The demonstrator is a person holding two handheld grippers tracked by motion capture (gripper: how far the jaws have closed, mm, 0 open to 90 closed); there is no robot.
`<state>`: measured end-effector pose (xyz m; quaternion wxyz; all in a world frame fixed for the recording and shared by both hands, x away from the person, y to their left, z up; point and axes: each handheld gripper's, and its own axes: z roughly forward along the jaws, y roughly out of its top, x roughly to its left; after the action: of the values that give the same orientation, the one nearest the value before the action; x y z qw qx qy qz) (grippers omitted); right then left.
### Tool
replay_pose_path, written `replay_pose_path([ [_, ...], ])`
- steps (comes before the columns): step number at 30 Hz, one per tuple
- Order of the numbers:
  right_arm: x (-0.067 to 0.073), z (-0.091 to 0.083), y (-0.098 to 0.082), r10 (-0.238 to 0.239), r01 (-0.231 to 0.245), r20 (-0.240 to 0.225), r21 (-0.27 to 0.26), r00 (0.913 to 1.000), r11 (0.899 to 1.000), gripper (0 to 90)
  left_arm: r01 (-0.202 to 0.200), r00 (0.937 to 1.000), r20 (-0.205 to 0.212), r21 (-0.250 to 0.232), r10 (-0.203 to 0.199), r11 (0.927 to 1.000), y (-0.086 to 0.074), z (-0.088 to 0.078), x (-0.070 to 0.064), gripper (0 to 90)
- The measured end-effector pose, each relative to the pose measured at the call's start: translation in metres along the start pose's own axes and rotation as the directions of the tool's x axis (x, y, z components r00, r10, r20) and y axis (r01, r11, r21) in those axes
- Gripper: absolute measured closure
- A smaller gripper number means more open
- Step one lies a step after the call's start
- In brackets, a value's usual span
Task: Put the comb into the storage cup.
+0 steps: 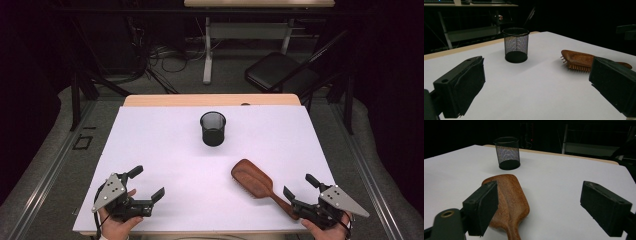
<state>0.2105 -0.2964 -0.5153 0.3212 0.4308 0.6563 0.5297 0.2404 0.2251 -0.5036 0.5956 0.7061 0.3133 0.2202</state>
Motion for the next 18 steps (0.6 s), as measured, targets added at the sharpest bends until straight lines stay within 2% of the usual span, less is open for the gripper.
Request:
replay_pose_path([
  [11, -0.0003, -0.0011, 0.0005, 0.006, -0.005, -0.016, 0.02, 0.9999, 1.0, 15.0, 0.007, 1.0, 0.006, 0.006, -0.007, 1.0, -0.0008, 0.0045, 0.002, 0.4],
  [13, -0.0008, 0.0003, 0.0013, 0.017, -0.017, -0.033, 0.021, 0.9993, 1.0, 15.0, 0.008, 0.9999, 0.006, 0.006, -0.008, 0.9999, -0.001, 0.0038, 0.002, 0.4],
  [17, -0.0012, 0.0045, 0.0048, 0.052, -0.048, -0.107, 0.033, 0.9929, 0.998, 15.2, 0.011, 0.9999, 0.004, 0.01, -0.011, 0.9999, -0.0018, 0.0025, 0.0023, 0.4],
  [18, -0.0013, 0.005, 0.0055, 0.045, -0.04, -0.112, 0.044, 0.9927, 0.998, 15.3, 0.011, 0.9999, 0.004, 0.01, -0.011, 0.9999, -0.0018, 0.0025, 0.0023, 0.4],
])
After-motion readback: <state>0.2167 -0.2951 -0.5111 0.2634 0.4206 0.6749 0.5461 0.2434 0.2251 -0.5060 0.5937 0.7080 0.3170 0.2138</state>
